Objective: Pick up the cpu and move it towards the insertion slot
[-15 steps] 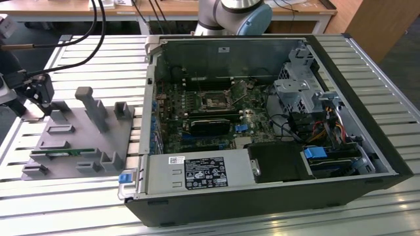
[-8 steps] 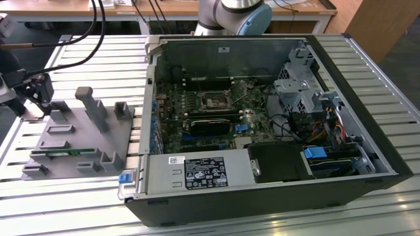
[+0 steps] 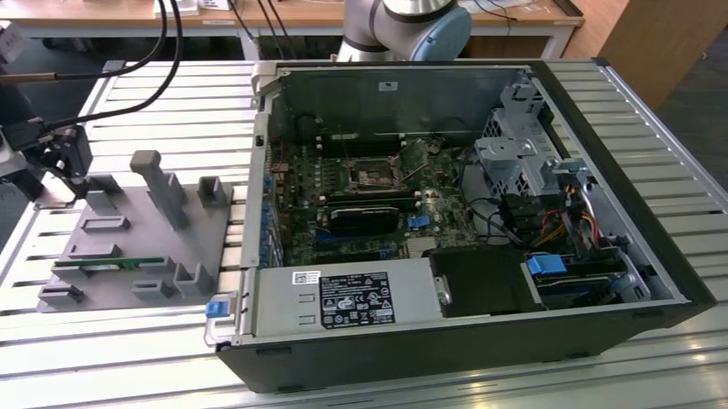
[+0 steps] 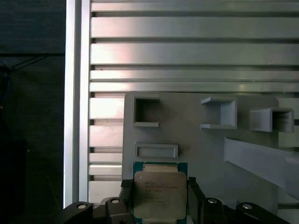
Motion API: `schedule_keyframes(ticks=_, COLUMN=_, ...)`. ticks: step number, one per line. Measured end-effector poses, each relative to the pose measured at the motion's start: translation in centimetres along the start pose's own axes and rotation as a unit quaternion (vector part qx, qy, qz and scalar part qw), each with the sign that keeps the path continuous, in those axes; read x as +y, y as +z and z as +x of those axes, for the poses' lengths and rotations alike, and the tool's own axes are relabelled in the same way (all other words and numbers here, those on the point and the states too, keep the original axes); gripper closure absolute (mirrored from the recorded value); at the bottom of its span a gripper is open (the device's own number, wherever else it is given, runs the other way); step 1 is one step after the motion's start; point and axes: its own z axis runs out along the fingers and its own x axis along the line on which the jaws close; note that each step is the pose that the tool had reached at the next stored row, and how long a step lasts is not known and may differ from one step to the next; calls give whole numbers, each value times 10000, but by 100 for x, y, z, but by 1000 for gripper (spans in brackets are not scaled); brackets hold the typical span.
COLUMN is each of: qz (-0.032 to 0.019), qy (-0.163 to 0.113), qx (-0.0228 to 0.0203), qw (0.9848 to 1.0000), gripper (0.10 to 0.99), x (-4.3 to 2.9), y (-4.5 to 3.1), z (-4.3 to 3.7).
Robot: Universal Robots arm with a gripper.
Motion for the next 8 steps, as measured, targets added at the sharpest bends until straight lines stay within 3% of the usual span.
schedule_keyframes(ticks=8, qz=0, qy=0, qx=0, qw=10000, gripper=541, x=2, y=-40, z=0)
